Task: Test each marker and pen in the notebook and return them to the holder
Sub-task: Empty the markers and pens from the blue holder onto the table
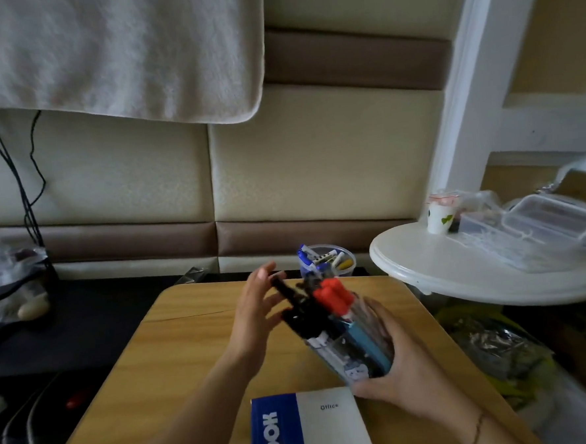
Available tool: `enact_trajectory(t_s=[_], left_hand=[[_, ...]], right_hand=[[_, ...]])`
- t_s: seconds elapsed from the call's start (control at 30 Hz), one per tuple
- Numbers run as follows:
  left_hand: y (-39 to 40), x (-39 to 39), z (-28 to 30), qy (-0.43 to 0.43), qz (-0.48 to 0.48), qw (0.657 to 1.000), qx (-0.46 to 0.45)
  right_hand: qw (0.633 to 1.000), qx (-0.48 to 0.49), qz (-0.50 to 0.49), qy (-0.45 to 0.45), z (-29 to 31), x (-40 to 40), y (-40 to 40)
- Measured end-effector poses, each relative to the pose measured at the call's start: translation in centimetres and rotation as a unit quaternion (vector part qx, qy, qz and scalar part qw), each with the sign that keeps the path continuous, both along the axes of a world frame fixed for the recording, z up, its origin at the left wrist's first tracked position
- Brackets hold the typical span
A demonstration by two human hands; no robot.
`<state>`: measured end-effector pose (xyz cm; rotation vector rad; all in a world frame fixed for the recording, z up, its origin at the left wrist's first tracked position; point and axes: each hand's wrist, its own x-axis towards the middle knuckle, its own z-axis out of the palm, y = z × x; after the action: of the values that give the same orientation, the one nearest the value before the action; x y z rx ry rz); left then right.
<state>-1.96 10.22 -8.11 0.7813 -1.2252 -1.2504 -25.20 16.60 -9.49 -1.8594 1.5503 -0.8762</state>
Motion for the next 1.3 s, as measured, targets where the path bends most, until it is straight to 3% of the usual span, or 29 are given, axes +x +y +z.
enact_trajectory(t_s=[0.1, 0.23, 0.4, 0.5, 0.6, 0.63, 0.7, 0.8, 0.83, 0.97, 1.07, 1.17, 1.3], left_hand=[[-1.2, 2.1, -2.2, -0.049, 0.025, 0.998, 0.013], [-1.6, 4.7, -4.7, -0.249, 0.051, 0.967, -0.027], [-1.7, 5.3, -4.7, -0.236, 0.019, 0.968, -0.078], [-1.8, 4.9, -4.7, -0.287, 0.066, 0.947, -0.126], [-2.4, 5.2, -3.8, -0.256, 0.114, 0.948, -0.151], [-2.8, 5.3, -3.0, -0.288, 0.101, 0.938, -0.164], [-3.4, 5.3, -1.1, -0.394, -0.023, 0.906, -0.152], [-4.1, 5.0, 0.1, -0.512, -0.184, 0.828, -0.135], [-4.3, 4.9, -0.2, -0.508, -0.198, 0.826, -0.143], [-4.3, 4.5, -2.3, -0.412, -0.173, 0.885, -0.130], [-4.0, 4.6, -2.8, -0.383, -0.152, 0.905, -0.109], [-4.2, 4.8, -2.6, -0.399, -0.152, 0.899, -0.095], [-4.3, 4.9, -2.7, -0.464, -0.146, 0.868, -0.096]], right_hand=[[0.998, 0.018, 0.042, -0.031, 0.3, 0.1, -1.5], [0.988, 0.021, 0.052, -0.147, -1.5, -0.2, -2.8], [0.981, 0.035, 0.068, -0.179, -3.3, 0.5, -3.1], [0.984, 0.036, 0.078, -0.157, -3.0, 0.2, -3.0], [0.984, 0.043, 0.095, -0.142, -2.3, -0.2, -2.9], [0.984, 0.042, 0.099, -0.139, -1.9, -0.2, -2.8], [0.986, 0.031, 0.099, -0.128, -1.0, -0.4, -2.8], [0.987, -0.012, 0.110, -0.115, 0.9, -0.2, -3.2], [0.985, -0.024, 0.112, -0.126, 1.5, 0.1, -3.5], [0.965, -0.052, 0.093, -0.240, 3.2, 2.2, -4.8], [0.952, -0.071, 0.061, -0.293, 3.8, 3.9, -6.0], [0.948, -0.093, 0.029, -0.304, 4.3, 4.6, -6.6], [0.941, -0.127, -0.011, -0.313, 4.4, 3.9, -6.9]])
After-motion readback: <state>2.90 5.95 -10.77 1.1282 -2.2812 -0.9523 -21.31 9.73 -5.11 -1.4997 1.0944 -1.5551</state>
